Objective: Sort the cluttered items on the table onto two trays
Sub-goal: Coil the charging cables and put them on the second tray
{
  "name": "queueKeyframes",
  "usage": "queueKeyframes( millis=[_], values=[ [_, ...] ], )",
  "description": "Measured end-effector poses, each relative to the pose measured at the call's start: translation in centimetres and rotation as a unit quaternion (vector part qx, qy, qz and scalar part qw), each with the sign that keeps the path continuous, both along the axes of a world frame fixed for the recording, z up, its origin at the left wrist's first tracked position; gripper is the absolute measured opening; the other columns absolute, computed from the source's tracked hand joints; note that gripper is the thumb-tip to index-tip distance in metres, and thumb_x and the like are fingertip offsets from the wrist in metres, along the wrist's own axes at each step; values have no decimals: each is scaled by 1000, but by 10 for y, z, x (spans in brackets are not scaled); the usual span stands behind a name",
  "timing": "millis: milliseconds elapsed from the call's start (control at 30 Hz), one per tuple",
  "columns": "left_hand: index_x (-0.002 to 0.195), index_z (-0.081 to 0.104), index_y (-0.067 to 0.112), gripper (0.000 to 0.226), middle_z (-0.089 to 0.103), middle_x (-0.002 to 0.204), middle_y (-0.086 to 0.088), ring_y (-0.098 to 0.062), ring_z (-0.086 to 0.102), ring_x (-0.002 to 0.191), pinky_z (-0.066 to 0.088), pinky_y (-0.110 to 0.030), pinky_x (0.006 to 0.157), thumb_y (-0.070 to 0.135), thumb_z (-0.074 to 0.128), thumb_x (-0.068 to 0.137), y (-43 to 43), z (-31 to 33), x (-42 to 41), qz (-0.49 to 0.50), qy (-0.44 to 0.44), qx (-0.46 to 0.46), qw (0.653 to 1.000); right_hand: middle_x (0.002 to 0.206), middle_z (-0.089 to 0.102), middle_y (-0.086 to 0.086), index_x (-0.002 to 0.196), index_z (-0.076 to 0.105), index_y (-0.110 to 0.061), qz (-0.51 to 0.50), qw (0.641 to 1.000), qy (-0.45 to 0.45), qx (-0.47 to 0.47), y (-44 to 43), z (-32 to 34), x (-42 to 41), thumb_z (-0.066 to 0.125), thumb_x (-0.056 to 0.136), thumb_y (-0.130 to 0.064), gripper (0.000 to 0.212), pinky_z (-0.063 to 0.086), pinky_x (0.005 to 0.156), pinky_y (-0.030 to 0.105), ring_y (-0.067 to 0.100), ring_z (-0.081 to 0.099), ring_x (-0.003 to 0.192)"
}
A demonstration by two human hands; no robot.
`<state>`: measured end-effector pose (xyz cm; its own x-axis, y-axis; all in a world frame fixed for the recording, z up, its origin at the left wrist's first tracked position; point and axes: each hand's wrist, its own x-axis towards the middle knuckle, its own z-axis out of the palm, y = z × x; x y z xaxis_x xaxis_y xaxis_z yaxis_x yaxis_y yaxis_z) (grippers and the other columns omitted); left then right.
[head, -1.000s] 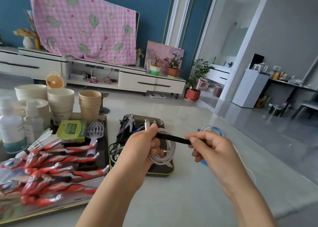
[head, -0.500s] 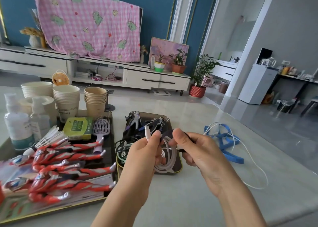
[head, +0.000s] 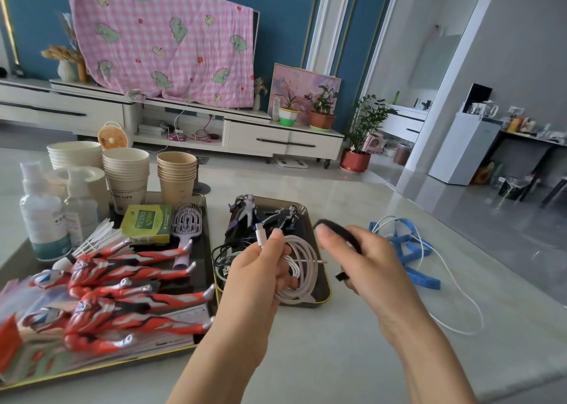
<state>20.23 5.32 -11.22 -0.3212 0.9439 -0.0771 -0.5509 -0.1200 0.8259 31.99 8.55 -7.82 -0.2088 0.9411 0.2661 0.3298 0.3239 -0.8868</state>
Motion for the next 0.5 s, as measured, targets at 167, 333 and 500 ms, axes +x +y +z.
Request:
queueKeyframes(
  millis=[167, 333, 500],
  values=[
    [73, 51, 7, 28, 32, 43, 8, -5, 28, 38, 30, -27, 59, 26, 49, 95, 0, -2, -1, 15, -7, -28, 999, 37, 30, -12, 69, 67, -13, 42, 997, 55, -36, -12, 12, 0, 50, 73, -61, 51, 24, 43, 13, 3, 31, 35],
    [74, 50, 8, 27, 31, 42, 8, -6, 27, 36, 31, -28, 60, 25, 49, 95, -1, -3, 1, 10, -16, -38, 999, 41, 21, -5, 67, 70, -9, 79, 993, 7, -86, -12, 6, -5, 33, 68, -74, 75, 19, 41, 17, 7, 19, 38],
    [73, 47, 9, 26, 28, 41, 7, -6, 24, 35, 25, -28, 58, 23, 48, 95, -1, -4, 0, 2, -36, -43, 998, 42, 24, -7, 52, 61, -14, 92, 988, -50, -114, -10, 2, -6, 51, 85, -52, 52, 23, 45, 19, 8, 24, 40]
  ],
)
